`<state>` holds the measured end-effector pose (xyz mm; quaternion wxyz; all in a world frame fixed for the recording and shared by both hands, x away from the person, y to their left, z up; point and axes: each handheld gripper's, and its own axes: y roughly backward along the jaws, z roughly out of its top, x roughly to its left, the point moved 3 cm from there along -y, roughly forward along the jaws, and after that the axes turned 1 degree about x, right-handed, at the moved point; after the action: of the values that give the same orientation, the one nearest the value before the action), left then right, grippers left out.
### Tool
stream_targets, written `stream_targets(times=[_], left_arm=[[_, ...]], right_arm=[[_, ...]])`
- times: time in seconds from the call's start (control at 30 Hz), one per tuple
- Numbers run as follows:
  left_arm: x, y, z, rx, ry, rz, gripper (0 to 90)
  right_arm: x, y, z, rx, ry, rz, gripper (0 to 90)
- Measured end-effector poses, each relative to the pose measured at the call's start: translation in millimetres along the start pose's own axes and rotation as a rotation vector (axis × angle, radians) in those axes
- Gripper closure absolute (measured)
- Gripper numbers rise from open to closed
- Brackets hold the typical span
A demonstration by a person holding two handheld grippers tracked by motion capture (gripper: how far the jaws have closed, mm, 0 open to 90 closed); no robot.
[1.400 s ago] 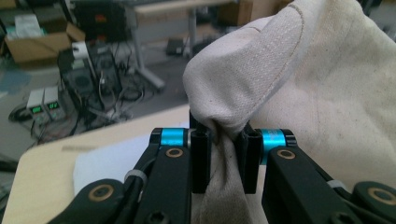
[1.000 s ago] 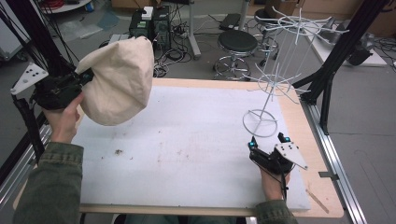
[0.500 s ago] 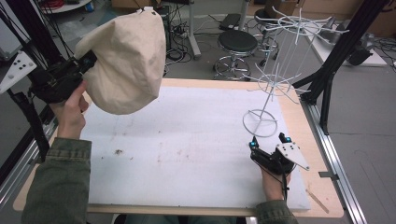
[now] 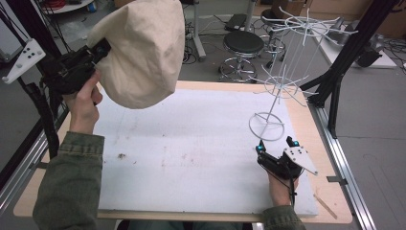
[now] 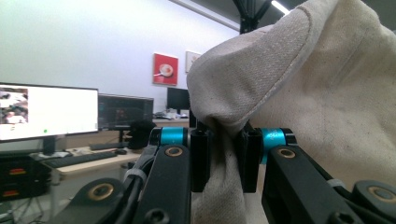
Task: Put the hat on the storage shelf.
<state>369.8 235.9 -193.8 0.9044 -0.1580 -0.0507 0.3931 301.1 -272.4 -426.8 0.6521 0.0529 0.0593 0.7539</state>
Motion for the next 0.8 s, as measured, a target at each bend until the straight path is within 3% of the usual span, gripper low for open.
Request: stream_targets(times=[0.37, 0.57, 0.8], left_arm=[[-13.9, -41.5, -10.8, 0.008, 0.05, -0.059, 79.2], [-15.6, -57.6, -21.6, 0.027, 0.069, -0.07, 79.2], [-18.7, -78.6, -24.7, 0.012, 0.115, -0.095, 79.2]], right_arm=[[0.0, 0.0, -0.1, -0.001, 0.008, 0.003, 4.8], [-0.3, 0.8, -0.7, 0.0, -0.003, 0.009, 4.9], [-0.7, 0.5, -0.8, 0.001, -0.002, 0.009, 4.8]])
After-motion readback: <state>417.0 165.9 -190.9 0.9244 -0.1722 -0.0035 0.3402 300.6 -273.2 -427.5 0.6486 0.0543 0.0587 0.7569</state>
